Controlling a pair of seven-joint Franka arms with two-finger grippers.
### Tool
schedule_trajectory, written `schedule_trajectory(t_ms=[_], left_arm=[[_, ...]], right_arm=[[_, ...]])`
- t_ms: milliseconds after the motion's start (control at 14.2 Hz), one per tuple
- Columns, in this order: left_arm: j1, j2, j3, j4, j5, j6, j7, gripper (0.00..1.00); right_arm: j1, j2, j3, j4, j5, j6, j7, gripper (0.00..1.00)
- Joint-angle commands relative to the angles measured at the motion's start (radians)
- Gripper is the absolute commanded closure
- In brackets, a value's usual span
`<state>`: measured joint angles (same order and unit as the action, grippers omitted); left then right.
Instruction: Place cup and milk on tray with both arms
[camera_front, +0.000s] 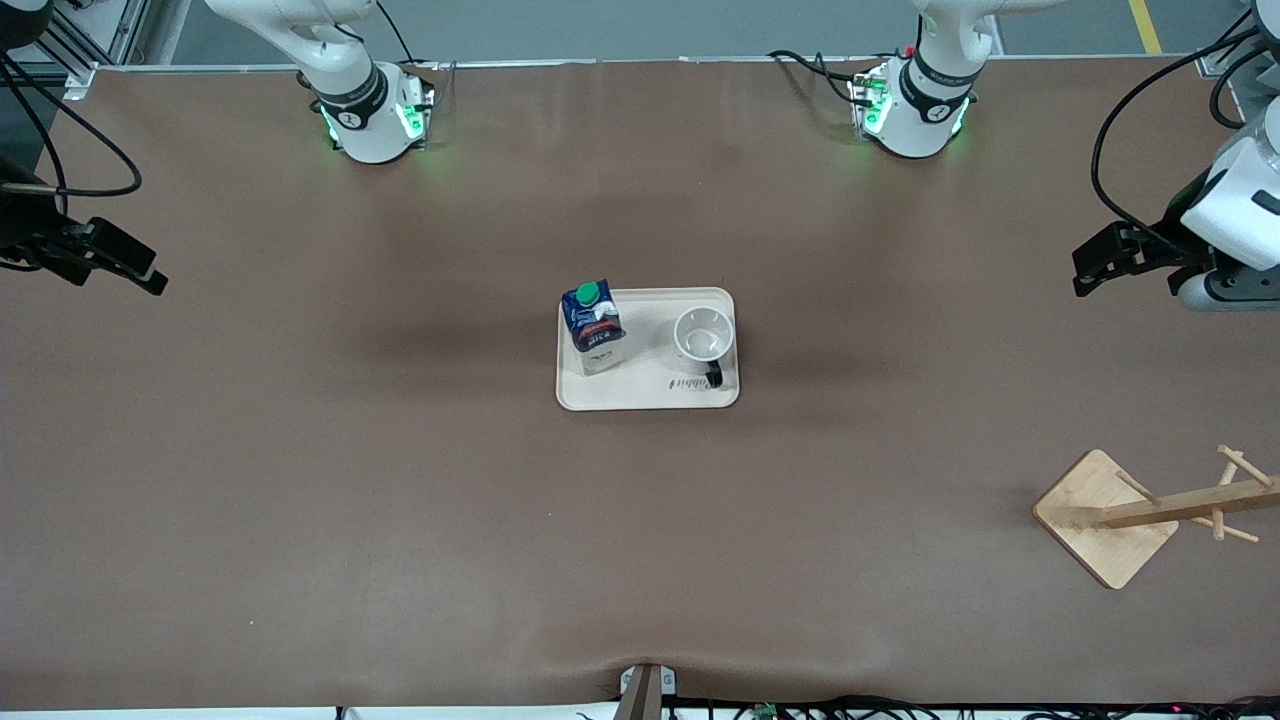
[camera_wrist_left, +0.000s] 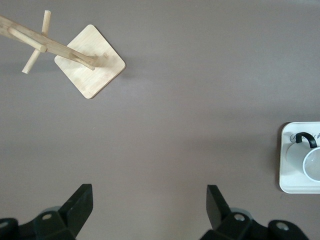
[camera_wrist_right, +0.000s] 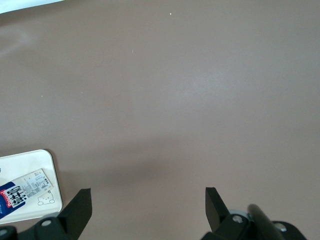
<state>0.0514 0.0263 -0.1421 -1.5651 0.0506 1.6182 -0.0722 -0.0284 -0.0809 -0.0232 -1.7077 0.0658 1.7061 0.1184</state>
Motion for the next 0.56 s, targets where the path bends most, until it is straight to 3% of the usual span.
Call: schedule_trajectory(t_ms=[0, 494], left_arm=[[-0.005, 0.009, -0.002, 0.017, -0.008, 0.000, 0.014, 0.00], [-0.012, 0.009, -0.053, 0.014, -0.014, -0.001, 0.003, 0.00]], right_arm=[[-0.002, 0.010, 0.000, 0.022, -0.009, -0.009, -0.003, 0.00], [-0.002, 0.010, 0.000, 0.022, -0.009, -0.017, -0.003, 0.00]])
